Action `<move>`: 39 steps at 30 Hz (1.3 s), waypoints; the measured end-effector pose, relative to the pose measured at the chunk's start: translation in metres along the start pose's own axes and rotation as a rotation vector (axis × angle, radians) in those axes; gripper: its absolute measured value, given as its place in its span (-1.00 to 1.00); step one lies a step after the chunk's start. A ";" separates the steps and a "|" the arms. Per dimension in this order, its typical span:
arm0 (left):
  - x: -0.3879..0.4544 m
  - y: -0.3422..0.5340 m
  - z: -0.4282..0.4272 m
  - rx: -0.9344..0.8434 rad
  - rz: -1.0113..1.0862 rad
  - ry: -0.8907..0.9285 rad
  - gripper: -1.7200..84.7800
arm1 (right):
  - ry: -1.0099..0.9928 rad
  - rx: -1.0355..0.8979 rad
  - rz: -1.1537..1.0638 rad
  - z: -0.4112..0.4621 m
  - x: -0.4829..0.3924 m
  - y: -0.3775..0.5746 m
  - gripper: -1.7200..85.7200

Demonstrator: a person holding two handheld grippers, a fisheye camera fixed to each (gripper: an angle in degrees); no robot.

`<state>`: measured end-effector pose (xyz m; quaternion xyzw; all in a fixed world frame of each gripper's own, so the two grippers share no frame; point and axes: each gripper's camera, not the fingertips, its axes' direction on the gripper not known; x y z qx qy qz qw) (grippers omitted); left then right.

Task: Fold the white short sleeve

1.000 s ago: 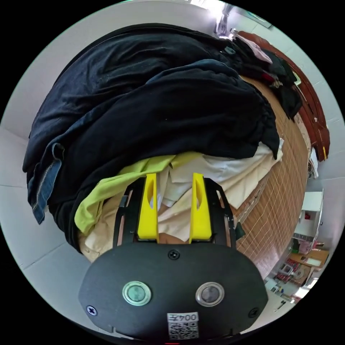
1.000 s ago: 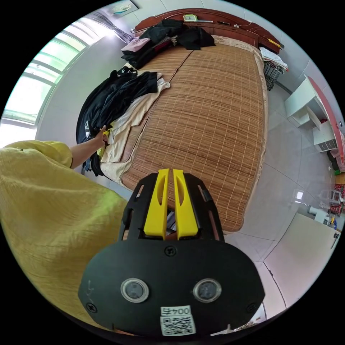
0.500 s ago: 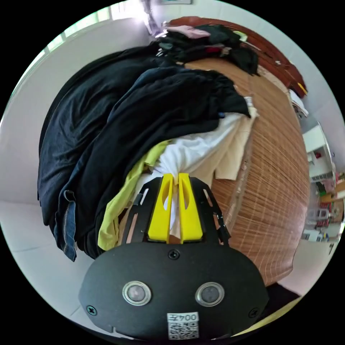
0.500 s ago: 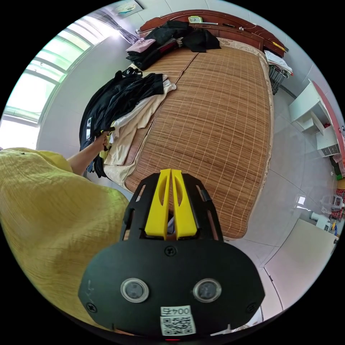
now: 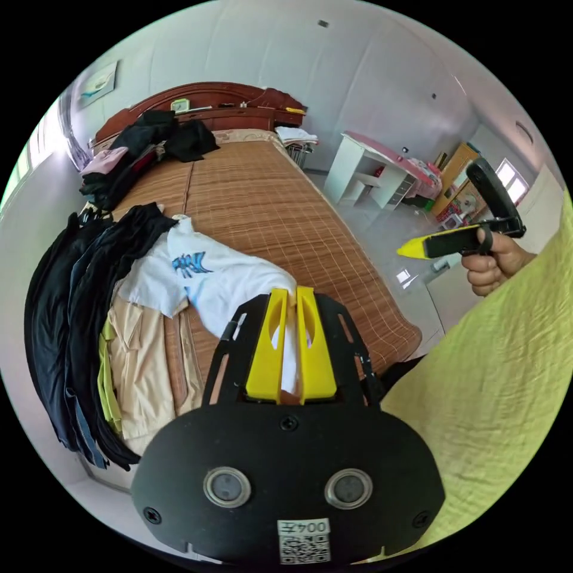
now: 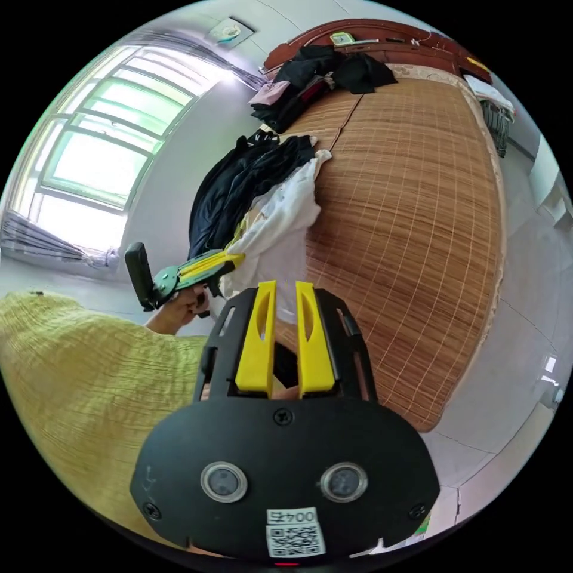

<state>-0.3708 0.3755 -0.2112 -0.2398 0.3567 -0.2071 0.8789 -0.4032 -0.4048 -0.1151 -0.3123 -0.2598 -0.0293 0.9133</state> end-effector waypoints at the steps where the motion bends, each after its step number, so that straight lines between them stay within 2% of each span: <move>1: 0.017 0.011 0.008 -0.001 -0.023 -0.006 -0.89 | -0.063 -0.023 0.013 0.006 0.017 0.004 -0.74; 5: 0.061 0.029 0.018 -0.015 -0.091 -0.072 -0.89 | -0.260 -0.107 0.093 0.033 0.073 0.022 -0.65; 7: 0.079 0.035 0.015 -0.002 -0.108 -0.104 -0.89 | -0.267 -0.137 0.064 0.039 0.081 0.025 -0.63; 9: 0.103 0.042 0.011 0.031 -0.108 -0.149 -0.89 | -0.228 -0.158 -0.038 0.041 0.076 0.024 -0.61; 14: 0.135 0.045 0.020 0.071 -0.149 -0.176 -0.90 | 0.002 -0.219 -0.511 0.057 0.011 0.036 -0.58; 16: 0.148 0.041 0.028 0.083 -0.122 -0.182 -0.90 | -0.004 -0.200 -0.593 0.065 -0.010 0.039 -0.58; 18: 0.168 0.032 0.042 0.093 -0.048 -0.180 -0.90 | -0.016 -0.180 -0.679 0.071 -0.031 0.040 -0.61; 20: 0.183 0.027 0.055 0.085 0.024 -0.216 -0.90 | 0.097 -0.068 -0.789 0.072 -0.050 0.043 -0.82; 21: 0.190 0.027 0.065 0.063 0.063 -0.270 -0.90 | 0.115 -0.048 -0.800 0.072 -0.051 0.041 -0.83; 24: 0.191 0.042 0.091 0.003 0.142 -0.381 -0.90 | 0.042 -0.103 -0.648 0.078 -0.023 0.014 -0.87; 27: 0.176 0.074 0.109 -0.033 0.147 -0.462 -0.88 | 0.024 -0.108 -0.338 0.083 0.044 -0.003 -0.86; 29: 0.161 0.095 0.121 -0.080 0.114 -0.473 -0.87 | 0.022 -0.118 -0.057 0.088 0.113 -0.006 -0.84; 32: 0.133 0.134 0.144 -0.176 0.022 -0.464 -0.86 | 0.057 -0.111 0.225 0.091 0.187 0.007 -0.78; 35: 0.114 0.163 0.166 -0.258 -0.017 -0.483 -0.87 | 0.065 -0.058 0.367 0.085 0.223 0.027 -0.71; 39: 0.088 0.180 0.189 -0.289 -0.055 -0.431 -0.91 | 0.027 -0.099 0.374 0.106 0.225 0.036 -0.70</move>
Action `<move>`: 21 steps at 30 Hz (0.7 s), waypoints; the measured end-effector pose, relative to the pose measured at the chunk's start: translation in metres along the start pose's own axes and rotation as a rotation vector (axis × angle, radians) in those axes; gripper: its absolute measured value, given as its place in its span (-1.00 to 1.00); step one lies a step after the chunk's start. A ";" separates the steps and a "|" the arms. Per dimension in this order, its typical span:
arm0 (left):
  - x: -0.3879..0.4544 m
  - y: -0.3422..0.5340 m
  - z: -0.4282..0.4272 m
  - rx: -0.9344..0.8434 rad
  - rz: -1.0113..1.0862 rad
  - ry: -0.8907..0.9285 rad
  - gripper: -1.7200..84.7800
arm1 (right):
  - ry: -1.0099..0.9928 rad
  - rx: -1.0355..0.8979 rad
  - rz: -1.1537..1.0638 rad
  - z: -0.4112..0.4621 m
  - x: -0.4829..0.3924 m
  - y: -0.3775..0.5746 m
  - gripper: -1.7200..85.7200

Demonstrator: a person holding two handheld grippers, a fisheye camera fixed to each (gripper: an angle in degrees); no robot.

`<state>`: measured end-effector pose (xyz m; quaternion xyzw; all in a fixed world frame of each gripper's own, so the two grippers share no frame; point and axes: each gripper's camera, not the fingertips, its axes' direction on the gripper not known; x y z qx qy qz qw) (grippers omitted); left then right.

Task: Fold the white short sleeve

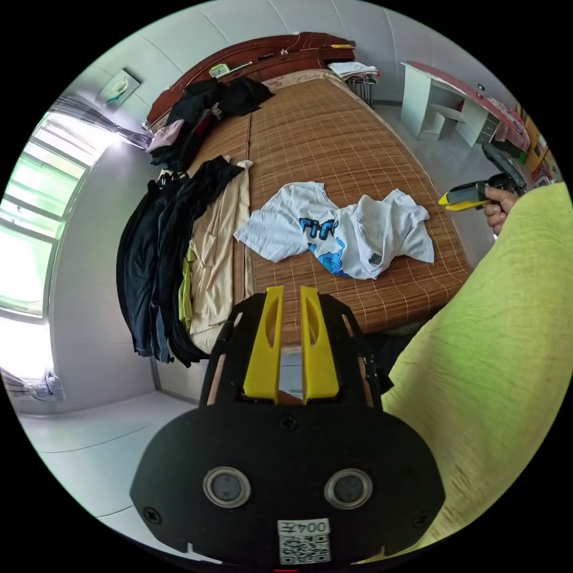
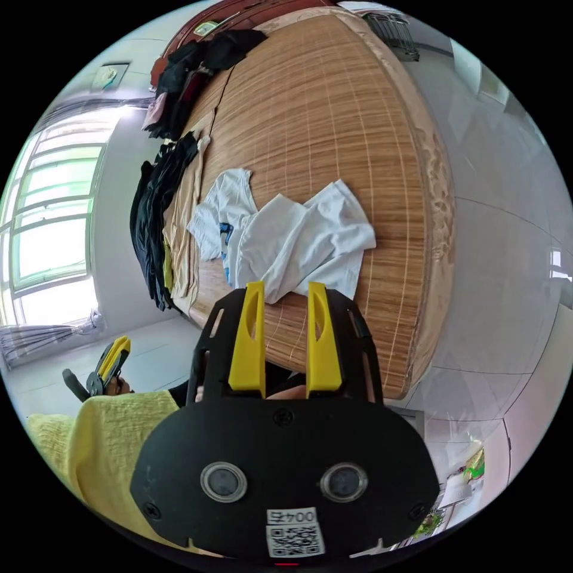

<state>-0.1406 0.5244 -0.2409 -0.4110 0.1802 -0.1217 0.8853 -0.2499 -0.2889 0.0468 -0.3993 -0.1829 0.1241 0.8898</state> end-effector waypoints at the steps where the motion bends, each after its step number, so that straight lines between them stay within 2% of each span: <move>1: -0.003 -0.001 0.005 -0.004 -0.006 0.010 -0.92 | -0.023 -0.037 -0.007 0.015 -0.004 -0.001 -0.70; 9: -0.042 0.000 0.049 -0.028 -0.016 0.030 -0.93 | -0.105 -0.230 0.078 0.126 -0.037 -0.031 -0.64; 13: -0.065 0.011 0.066 -0.051 -0.023 0.040 -0.93 | -0.056 -0.296 0.187 0.176 -0.045 -0.047 -0.65; 15: -0.080 0.017 0.079 -0.066 -0.028 0.054 -0.93 | -0.024 -0.370 0.227 0.201 -0.046 -0.050 -0.69; 17: -0.091 0.020 0.090 -0.072 -0.028 0.060 -0.93 | 0.010 -0.447 0.262 0.224 -0.047 -0.047 -0.92; 21: -0.112 0.022 0.113 -0.042 -0.038 0.090 -0.93 | 0.013 -0.348 0.169 0.201 -0.057 -0.033 -0.97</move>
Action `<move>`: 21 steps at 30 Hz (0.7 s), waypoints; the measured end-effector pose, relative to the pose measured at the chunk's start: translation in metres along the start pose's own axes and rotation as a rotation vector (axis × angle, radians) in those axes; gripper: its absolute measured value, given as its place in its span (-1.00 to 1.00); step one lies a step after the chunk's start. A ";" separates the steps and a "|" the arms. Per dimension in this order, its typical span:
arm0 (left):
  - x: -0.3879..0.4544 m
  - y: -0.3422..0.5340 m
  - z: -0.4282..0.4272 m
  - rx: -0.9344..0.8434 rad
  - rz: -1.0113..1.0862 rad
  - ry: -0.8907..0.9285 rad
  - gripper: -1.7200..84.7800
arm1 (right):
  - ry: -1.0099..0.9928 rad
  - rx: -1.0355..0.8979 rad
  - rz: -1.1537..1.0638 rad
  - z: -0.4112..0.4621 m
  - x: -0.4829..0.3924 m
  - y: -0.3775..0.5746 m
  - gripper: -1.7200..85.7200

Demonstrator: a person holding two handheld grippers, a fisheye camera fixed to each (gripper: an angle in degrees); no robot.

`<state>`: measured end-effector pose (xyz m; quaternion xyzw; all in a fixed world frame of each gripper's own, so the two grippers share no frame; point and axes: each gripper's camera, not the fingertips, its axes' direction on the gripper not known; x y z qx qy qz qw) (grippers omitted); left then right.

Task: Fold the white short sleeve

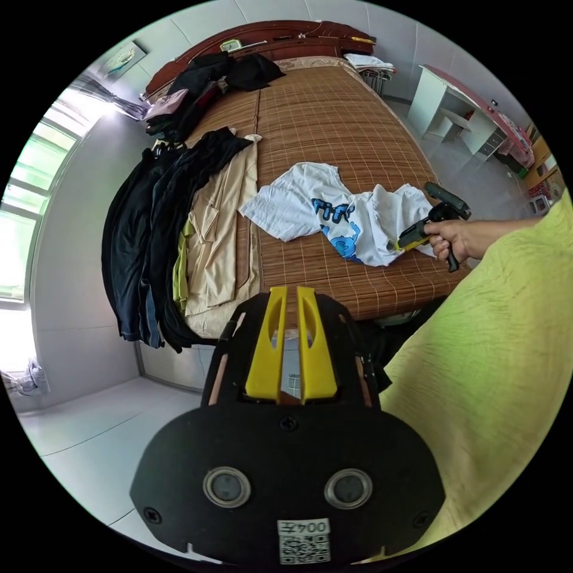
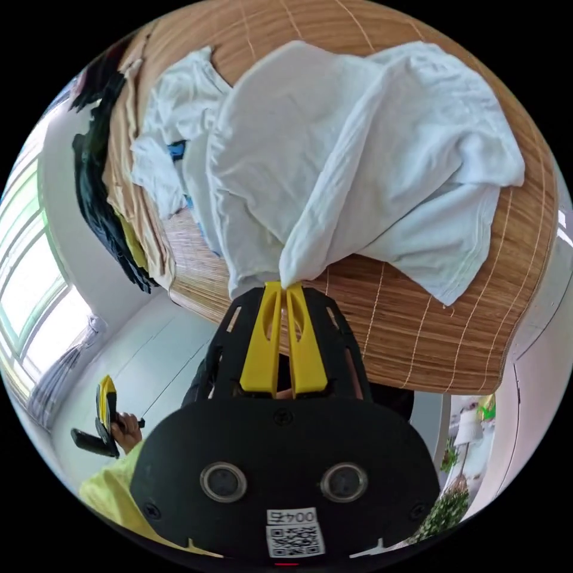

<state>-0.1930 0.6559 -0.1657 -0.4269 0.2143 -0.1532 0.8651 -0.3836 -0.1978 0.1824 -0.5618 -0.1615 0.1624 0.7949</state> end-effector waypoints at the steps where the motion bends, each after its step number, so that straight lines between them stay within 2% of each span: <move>1: -0.005 -0.002 0.006 0.014 -0.006 0.014 -0.93 | -0.030 0.063 -0.042 -0.018 -0.003 0.012 -0.97; 7: -0.003 -0.012 0.029 0.070 0.033 0.032 -0.93 | -0.258 0.371 -0.437 -0.148 -0.041 0.092 -0.98; 11: 0.015 -0.010 0.035 0.121 0.071 0.023 -0.93 | -0.279 0.493 -0.655 -0.228 -0.084 0.154 -0.98; 17: 0.041 0.010 0.043 0.171 0.049 0.003 -0.92 | -0.450 0.631 -0.792 -0.304 -0.119 0.227 -0.97; 21: 0.062 0.027 0.055 0.192 0.003 0.005 -0.93 | -0.488 0.652 -0.881 -0.327 -0.139 0.258 -0.97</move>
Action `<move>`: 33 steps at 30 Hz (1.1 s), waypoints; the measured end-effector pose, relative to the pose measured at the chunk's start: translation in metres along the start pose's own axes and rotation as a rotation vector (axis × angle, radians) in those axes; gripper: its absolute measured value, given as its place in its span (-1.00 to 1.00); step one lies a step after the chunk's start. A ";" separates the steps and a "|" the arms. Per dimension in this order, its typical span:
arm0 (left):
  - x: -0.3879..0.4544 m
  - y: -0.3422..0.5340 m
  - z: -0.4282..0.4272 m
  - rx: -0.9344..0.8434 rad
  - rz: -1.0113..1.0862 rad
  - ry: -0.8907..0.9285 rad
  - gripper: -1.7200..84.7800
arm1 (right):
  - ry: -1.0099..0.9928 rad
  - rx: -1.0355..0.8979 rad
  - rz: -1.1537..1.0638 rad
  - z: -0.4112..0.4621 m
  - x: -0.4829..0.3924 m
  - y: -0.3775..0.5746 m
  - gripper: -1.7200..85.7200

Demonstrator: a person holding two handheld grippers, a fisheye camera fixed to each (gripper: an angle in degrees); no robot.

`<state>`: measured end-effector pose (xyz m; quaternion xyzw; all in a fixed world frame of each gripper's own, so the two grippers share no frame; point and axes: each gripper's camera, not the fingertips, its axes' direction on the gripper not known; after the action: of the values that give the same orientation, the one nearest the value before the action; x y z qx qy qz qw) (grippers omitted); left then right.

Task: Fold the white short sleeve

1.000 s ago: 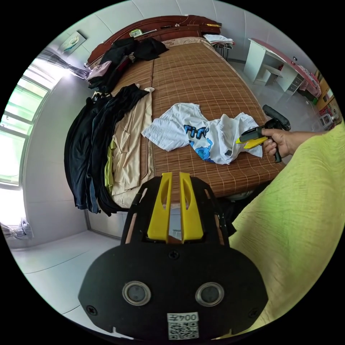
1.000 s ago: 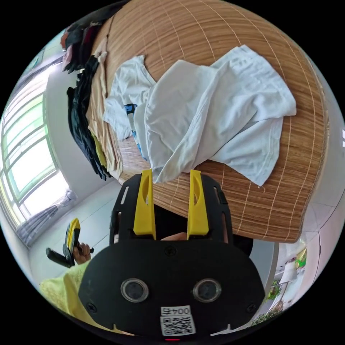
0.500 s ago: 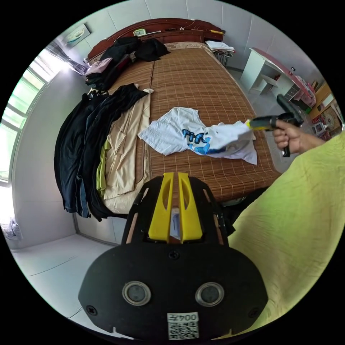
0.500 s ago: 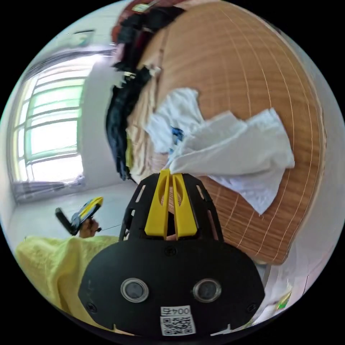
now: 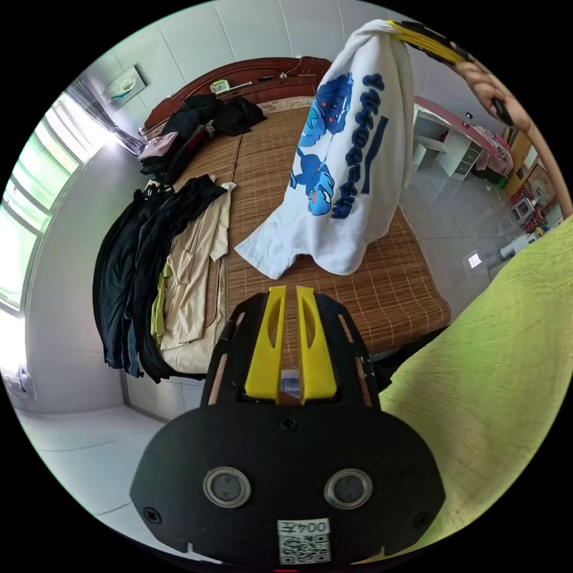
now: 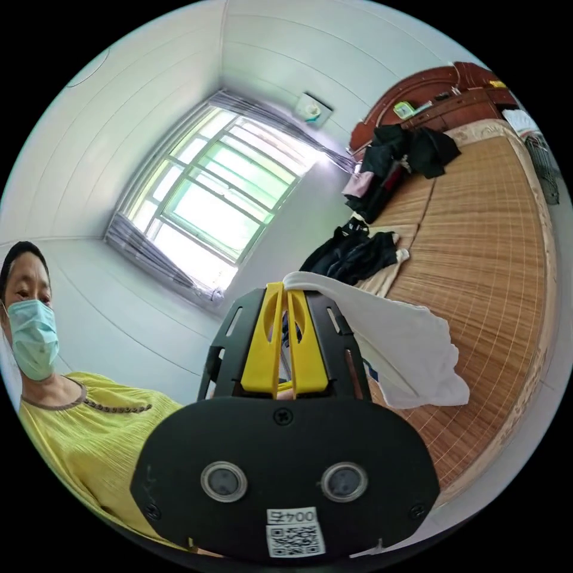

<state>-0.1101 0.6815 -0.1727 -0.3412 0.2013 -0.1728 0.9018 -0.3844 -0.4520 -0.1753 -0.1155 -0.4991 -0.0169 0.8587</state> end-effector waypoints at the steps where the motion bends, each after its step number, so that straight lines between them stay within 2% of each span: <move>1: 0.004 0.003 0.002 0.001 -0.005 -0.001 -0.93 | 0.003 -0.017 -0.028 0.002 -0.009 -0.001 -0.97; 6: 0.041 0.028 0.013 0.029 -0.034 -0.058 -0.94 | 0.126 -0.157 0.009 0.039 0.007 0.000 -0.92; 10: 0.060 0.044 0.019 0.020 -0.020 -0.130 -0.94 | 0.296 -0.319 0.093 0.071 0.060 -0.003 -0.74; 15: 0.048 0.062 0.037 -0.025 -0.033 -0.182 -0.94 | 0.495 -0.332 0.068 0.075 0.085 0.018 -0.72; 19: 0.022 0.064 0.065 -0.062 -0.095 -0.158 -0.94 | 0.554 -0.566 0.154 0.122 0.128 0.077 -0.73; 23: 0.000 0.057 0.107 -0.120 -0.117 -0.117 -0.94 | 0.637 -0.833 0.096 0.197 0.145 0.130 -0.70; 27: -0.010 0.049 0.148 -0.169 -0.045 -0.103 -0.92 | 0.712 -0.955 0.053 0.259 0.161 0.141 -0.66; 33: -0.010 0.039 0.210 -0.225 0.129 -0.109 -0.82 | 0.884 -1.245 -0.034 0.351 0.206 0.157 -0.55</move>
<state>-0.0111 0.8283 -0.0528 -0.4354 0.1918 -0.0720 0.8766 -0.5580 -0.2053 0.1406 -0.5531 -0.0090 -0.3528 0.7547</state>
